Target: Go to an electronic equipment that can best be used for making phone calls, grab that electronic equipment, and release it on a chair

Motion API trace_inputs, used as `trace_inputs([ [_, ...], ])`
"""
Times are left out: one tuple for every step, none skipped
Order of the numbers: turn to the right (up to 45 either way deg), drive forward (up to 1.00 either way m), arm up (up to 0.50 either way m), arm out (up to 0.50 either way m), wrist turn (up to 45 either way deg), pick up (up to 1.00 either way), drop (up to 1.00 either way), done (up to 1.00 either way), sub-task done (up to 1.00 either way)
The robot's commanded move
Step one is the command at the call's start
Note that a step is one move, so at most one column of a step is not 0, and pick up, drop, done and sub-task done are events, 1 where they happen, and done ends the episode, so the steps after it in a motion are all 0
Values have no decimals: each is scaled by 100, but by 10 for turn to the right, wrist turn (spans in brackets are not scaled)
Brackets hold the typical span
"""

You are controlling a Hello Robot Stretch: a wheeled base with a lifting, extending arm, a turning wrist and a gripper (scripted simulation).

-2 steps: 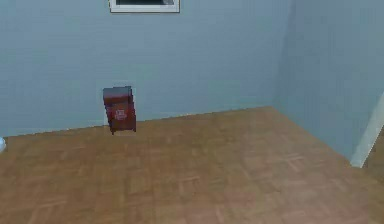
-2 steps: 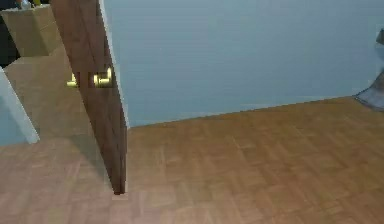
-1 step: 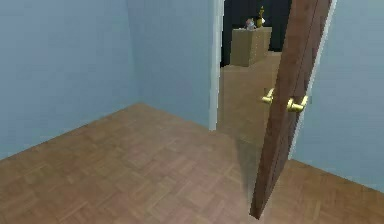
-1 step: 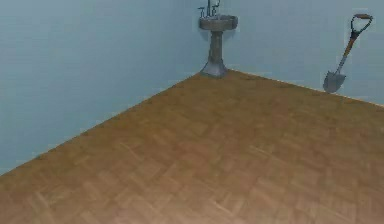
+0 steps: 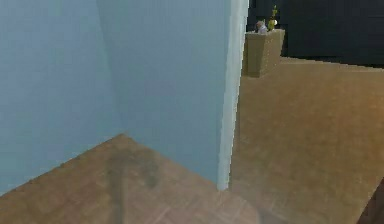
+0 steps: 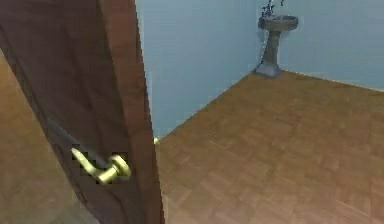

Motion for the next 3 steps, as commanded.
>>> trace_inputs([
  [0,50,0,0,0,0,0,0,0],
  [450,0,0,0,0,0,0,0,0],
  [0,75,0,0,0,0,0,0,0],
])
